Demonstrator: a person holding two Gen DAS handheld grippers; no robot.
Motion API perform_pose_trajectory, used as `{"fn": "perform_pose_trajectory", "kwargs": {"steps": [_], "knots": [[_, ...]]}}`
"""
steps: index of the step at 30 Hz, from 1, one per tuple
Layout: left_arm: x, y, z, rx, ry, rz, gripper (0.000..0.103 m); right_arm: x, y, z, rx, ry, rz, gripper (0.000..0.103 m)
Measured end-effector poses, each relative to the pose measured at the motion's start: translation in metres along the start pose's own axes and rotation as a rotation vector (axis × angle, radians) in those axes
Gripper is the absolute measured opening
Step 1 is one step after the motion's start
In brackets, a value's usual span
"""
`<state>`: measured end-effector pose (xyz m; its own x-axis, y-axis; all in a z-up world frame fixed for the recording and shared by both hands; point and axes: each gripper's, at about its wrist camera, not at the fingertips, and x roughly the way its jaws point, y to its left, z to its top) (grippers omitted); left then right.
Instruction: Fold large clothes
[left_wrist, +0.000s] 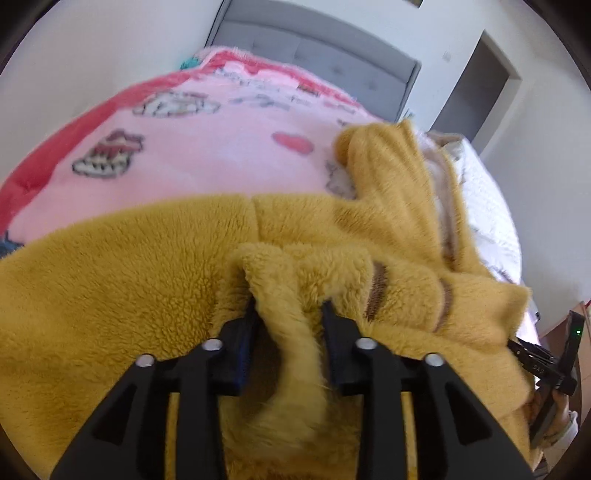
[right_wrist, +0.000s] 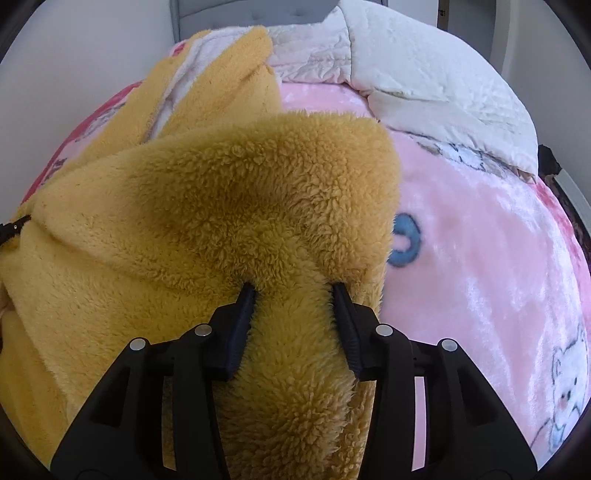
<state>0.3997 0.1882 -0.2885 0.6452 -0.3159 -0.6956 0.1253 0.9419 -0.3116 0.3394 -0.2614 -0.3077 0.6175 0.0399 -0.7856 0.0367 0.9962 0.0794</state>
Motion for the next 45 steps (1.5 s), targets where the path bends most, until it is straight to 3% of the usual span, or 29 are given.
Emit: {"fn": "perform_pose_trajectory", "kwargs": {"steps": [2, 4, 6, 7, 9, 10, 11, 13, 16, 22, 26, 28, 29, 30, 32, 35, 37, 41, 45], "knots": [[-0.026, -0.011, 0.003, 0.070, -0.058, 0.021, 0.063, -0.029, 0.001, 0.004, -0.007, -0.107, 0.039, 0.046], [-0.055, -0.024, 0.005, 0.120, -0.116, 0.038, 0.072, -0.057, 0.002, 0.011, -0.007, -0.229, 0.084, 0.053], [-0.070, -0.043, 0.008, 0.157, -0.150, 0.031, 0.073, -0.063, 0.007, 0.027, -0.014, -0.268, 0.104, 0.053], [-0.071, -0.058, 0.009, 0.188, -0.147, 0.037, 0.073, -0.059, 0.012, 0.036, -0.021, -0.260, 0.099, 0.051], [-0.056, -0.087, 0.007, 0.235, -0.100, 0.065, 0.073, -0.033, 0.017, 0.057, -0.017, -0.179, 0.091, 0.027], [-0.044, -0.095, 0.005, 0.240, -0.068, 0.101, 0.071, -0.018, 0.017, 0.063, -0.001, -0.125, 0.086, 0.024], [-0.031, -0.100, 0.002, 0.234, -0.041, 0.132, 0.059, -0.003, 0.016, 0.068, 0.026, -0.076, 0.077, 0.021], [-0.006, -0.095, -0.005, 0.162, 0.035, 0.120, 0.050, 0.012, 0.014, 0.070, 0.052, -0.052, 0.033, 0.020], [0.016, -0.065, -0.014, 0.026, 0.089, 0.111, 0.049, 0.038, 0.002, 0.072, 0.077, 0.035, -0.031, 0.018], [0.036, -0.046, -0.027, 0.039, 0.137, 0.064, 0.050, 0.069, -0.010, 0.061, 0.094, 0.076, -0.042, 0.017], [0.035, -0.045, -0.028, 0.045, 0.127, 0.054, 0.050, 0.074, 0.006, 0.059, 0.011, 0.074, -0.118, 0.018], [0.025, -0.052, -0.026, 0.059, 0.102, 0.054, 0.052, 0.064, 0.015, 0.060, -0.036, 0.051, -0.131, 0.020], [0.017, -0.053, -0.026, 0.058, 0.082, 0.043, 0.061, 0.054, 0.020, 0.061, -0.055, 0.019, -0.122, 0.028], [0.003, -0.053, -0.025, 0.048, 0.047, 0.025, 0.068, 0.040, 0.026, 0.060, -0.071, -0.025, -0.101, 0.052], [-0.022, -0.051, -0.027, 0.027, -0.031, -0.001, 0.095, 0.010, 0.036, 0.055, -0.093, -0.134, -0.064, 0.084], [-0.072, -0.026, -0.040, -0.095, -0.165, -0.026, 0.098, -0.026, 0.056, 0.047, -0.138, -0.211, 0.008, 0.084], [-0.096, -0.003, -0.049, -0.175, -0.195, -0.006, 0.098, -0.049, 0.066, 0.036, -0.134, -0.241, 0.053, 0.085], [-0.153, 0.066, -0.079, -0.327, -0.264, 0.150, 0.098, -0.093, 0.080, 0.000, -0.099, -0.254, 0.154, 0.089], [-0.204, 0.154, -0.108, -0.453, -0.296, 0.339, 0.098, -0.128, 0.088, -0.037, -0.084, -0.251, 0.174, 0.090]]}}
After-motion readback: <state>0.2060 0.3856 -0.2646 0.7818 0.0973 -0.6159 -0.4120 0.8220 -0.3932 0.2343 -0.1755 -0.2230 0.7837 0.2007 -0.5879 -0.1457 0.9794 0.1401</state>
